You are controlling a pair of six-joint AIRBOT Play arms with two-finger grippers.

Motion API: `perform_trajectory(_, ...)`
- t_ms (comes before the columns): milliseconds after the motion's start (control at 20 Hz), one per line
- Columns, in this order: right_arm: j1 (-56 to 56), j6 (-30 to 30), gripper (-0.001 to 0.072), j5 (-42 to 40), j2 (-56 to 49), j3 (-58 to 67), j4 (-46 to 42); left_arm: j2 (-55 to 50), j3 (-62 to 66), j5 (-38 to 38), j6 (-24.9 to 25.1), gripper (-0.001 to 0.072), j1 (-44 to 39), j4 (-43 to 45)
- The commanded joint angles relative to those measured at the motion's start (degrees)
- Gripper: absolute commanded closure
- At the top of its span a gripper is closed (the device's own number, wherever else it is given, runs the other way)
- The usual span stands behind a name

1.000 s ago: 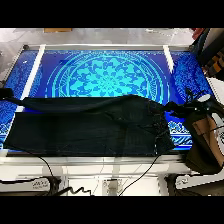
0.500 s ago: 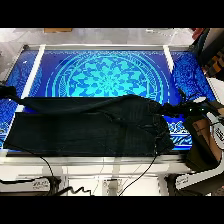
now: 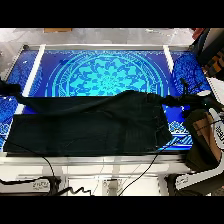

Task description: Fold the clothes and pants, and hang the long-sleeved shirts on hangers.

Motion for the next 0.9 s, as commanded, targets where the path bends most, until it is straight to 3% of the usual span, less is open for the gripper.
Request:
perform_trajectory(0,-1.0,7.0,0.0693,-5.8,3.4,2.7,-8.9,1.1,0.1,6.1,-0.4,0.0666,-2.3,0.0)
perform_trajectory(200,-3.4,12.8,0.0692,-8.5,9.2,2.6,-21.0,1.9,1.2,10.5,-6.0,0.0667,-3.1,0.0)
perform_trajectory(400,-5.0,13.0,0.0692,-6.6,10.1,2.6,-21.7,1.2,1.2,8.8,-11.6,0.0666,-2.7,0.0)
perform_trajectory(550,-5.0,13.0,0.0692,-6.3,10.0,2.6,-21.6,-2.7,1.1,-1.1,-10.9,0.0666,-2.9,0.0)
perform_trajectory(700,-5.0,13.0,0.0692,-6.1,10.0,2.6,-21.6,-9.2,1.1,-11.1,-5.4,0.0665,-2.8,0.0)
perform_trajectory(850,-5.0,13.0,0.0691,-6.1,10.0,2.6,-21.6,-12.8,1.1,-13.9,-4.9,0.0665,-2.9,0.0)
